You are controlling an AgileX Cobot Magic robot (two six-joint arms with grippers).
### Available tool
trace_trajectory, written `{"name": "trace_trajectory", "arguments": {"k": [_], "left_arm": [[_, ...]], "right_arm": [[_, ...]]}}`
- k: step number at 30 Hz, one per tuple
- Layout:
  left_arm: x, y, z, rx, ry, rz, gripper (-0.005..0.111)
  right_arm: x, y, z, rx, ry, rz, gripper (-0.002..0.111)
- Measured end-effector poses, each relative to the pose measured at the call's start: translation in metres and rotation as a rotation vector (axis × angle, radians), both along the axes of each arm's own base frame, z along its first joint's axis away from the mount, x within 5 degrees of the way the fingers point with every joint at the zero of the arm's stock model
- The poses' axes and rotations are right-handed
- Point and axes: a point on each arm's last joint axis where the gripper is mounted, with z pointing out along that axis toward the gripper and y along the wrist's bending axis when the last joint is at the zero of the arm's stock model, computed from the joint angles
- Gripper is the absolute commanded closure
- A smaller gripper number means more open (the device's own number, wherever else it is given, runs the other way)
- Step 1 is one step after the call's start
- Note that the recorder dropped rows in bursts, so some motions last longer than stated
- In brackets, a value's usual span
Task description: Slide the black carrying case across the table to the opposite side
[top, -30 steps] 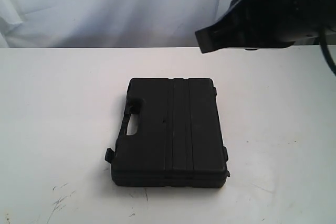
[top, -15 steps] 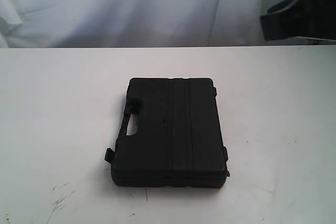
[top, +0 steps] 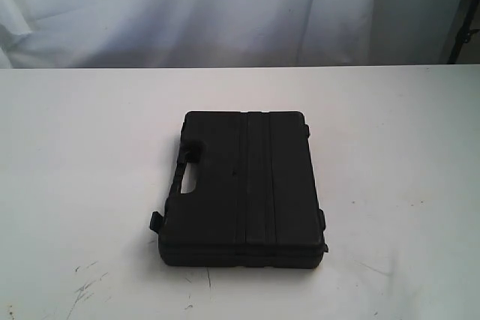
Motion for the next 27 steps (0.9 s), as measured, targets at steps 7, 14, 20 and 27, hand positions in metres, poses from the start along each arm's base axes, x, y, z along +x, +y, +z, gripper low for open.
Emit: {"name": "trace_trajectory", "arguments": {"k": [7, 14, 20, 27], "left_arm": [[0.0, 0.0, 0.0, 0.0, 0.0, 0.0, 0.107], [0.0, 0.0, 0.0, 0.0, 0.0, 0.0, 0.107], [0.0, 0.0, 0.0, 0.0, 0.0, 0.0, 0.107], [0.0, 0.0, 0.0, 0.0, 0.0, 0.0, 0.107]], "right_arm": [[-0.036, -0.018, -0.03, 0.006, -0.089, -0.121, 0.108], [-0.057, -0.021, -0.056, 0.005, -0.165, -0.129, 0.108], [-0.067, -0.022, -0.076, 0.008, -0.198, -0.128, 0.108], [-0.069, -0.022, -0.08, -0.01, -0.21, -0.123, 0.108]]}}
